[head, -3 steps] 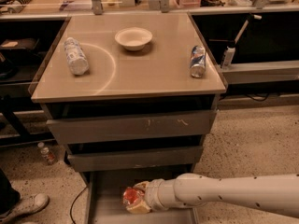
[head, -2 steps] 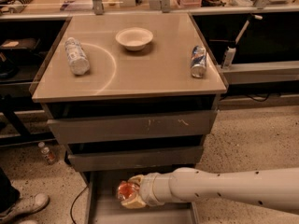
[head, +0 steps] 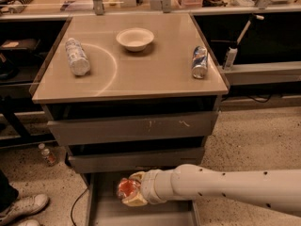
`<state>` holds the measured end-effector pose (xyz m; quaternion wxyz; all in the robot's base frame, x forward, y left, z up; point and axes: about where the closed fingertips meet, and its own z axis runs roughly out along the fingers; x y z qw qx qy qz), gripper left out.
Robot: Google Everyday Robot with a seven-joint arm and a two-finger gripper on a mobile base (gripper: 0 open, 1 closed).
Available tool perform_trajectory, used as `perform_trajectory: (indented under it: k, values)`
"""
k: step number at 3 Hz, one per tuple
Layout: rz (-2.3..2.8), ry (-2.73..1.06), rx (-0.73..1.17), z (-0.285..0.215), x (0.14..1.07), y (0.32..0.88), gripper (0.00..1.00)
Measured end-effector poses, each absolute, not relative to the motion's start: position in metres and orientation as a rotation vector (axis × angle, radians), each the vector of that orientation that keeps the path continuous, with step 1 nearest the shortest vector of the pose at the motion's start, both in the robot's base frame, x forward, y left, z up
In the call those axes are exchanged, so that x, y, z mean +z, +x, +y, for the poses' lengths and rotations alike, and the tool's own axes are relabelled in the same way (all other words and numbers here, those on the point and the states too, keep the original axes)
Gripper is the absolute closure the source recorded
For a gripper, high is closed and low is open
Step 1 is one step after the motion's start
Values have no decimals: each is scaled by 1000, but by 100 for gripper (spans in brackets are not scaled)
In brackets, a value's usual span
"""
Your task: Pick coke can from bottom drawer and place on counter
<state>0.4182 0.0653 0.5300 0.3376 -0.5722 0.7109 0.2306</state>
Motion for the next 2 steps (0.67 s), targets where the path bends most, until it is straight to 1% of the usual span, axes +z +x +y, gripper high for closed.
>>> perform_trajectory:
  k: [1, 2]
  values:
    - [1817, -1527, 541, 70, 582, 417, 100]
    - [1734, -1595, 439, 77, 655, 430, 100]
